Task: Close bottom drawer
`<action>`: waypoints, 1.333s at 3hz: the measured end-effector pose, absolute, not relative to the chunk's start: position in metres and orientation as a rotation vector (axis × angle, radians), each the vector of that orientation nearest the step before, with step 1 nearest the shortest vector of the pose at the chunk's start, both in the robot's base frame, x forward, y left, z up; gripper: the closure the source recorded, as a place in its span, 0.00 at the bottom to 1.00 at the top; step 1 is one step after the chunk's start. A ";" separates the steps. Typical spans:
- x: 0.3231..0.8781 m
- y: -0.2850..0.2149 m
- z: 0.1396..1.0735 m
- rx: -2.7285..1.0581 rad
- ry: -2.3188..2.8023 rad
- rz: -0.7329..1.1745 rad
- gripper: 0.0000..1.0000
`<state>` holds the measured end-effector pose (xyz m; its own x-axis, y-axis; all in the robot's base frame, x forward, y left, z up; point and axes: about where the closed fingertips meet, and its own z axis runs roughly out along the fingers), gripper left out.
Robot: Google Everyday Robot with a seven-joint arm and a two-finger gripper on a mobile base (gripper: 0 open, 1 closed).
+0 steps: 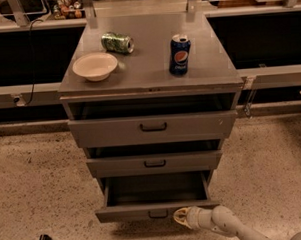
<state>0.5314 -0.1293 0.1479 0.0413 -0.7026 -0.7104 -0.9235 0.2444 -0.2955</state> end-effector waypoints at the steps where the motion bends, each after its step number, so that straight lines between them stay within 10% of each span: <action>1: 0.531 -0.129 0.148 -1.514 1.715 0.347 1.00; 4: 0.623 -0.136 0.165 -1.559 1.655 0.231 1.00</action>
Offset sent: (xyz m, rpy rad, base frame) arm 0.1398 -0.0165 0.0269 -0.0938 -0.1524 0.0192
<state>0.6226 -0.1356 0.1652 0.1148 -0.7416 -0.6610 -0.8943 0.2125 -0.3938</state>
